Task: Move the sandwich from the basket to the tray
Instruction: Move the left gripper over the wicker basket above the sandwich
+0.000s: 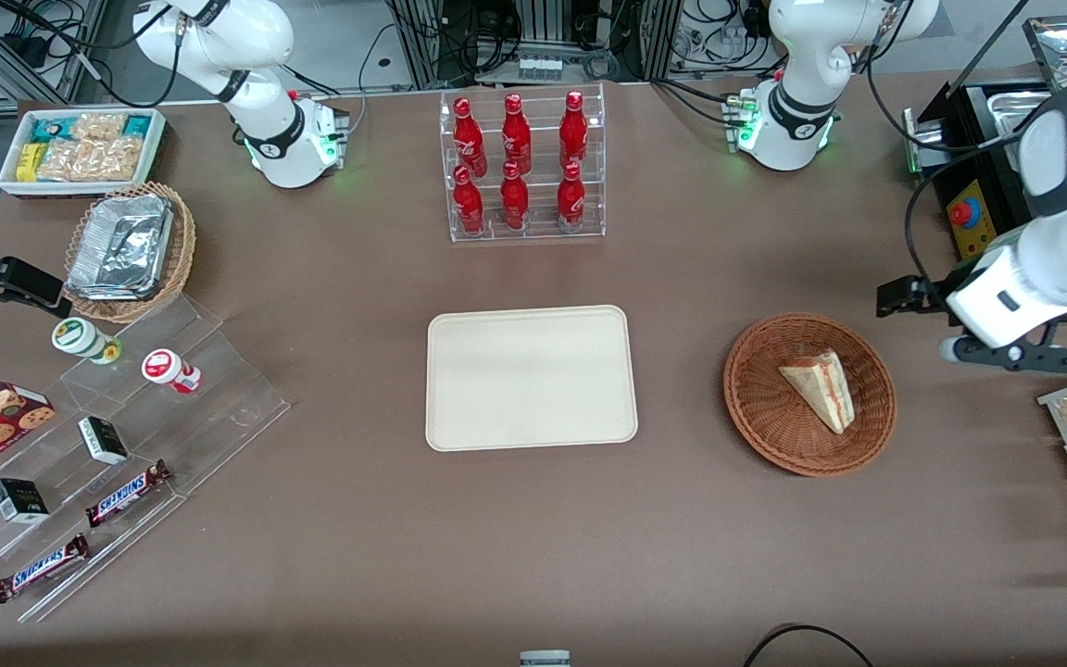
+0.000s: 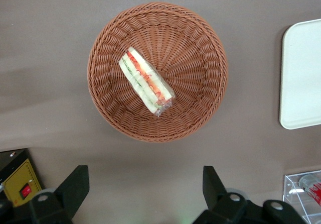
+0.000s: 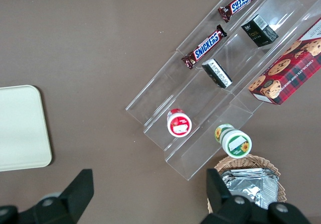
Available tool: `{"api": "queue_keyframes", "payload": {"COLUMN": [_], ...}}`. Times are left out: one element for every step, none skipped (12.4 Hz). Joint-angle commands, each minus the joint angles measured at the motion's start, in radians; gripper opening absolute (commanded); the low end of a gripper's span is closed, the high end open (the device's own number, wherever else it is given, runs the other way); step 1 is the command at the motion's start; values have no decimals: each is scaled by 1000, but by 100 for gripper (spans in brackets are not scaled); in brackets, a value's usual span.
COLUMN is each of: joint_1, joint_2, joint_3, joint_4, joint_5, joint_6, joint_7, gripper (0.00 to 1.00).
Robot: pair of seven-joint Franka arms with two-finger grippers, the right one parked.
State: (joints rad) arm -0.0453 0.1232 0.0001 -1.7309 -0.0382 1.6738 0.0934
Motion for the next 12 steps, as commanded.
{"api": "queue_keyframes", "payload": {"joint_1": [1,1,1,-1,-1,-2,-4,-5,-8,-8,-8,-8], "joint_2": [6,7,12,21,32,36,41,47,50,50,52,61], "joint_3": [1,1,1,1,1,1,1,1,-3,-20,-32,-41], "joint_4": [-62,-88,-105,-111,-111,-113,-113,-119,-134,-168,-194,-211], "joint_5": [-11,-11,-9,-6,-3,-2,1,3,3,4,6,11], "joint_6": [76,107,138,152,159,164,169,182,208,259,312,348], "joint_7": [-9,-12,-33,-53,-64,-78,-105,-142,-184,-245,-309,-364], "gripper": [100,100,100,100,100,100,100,100,100,100,100,100]}}
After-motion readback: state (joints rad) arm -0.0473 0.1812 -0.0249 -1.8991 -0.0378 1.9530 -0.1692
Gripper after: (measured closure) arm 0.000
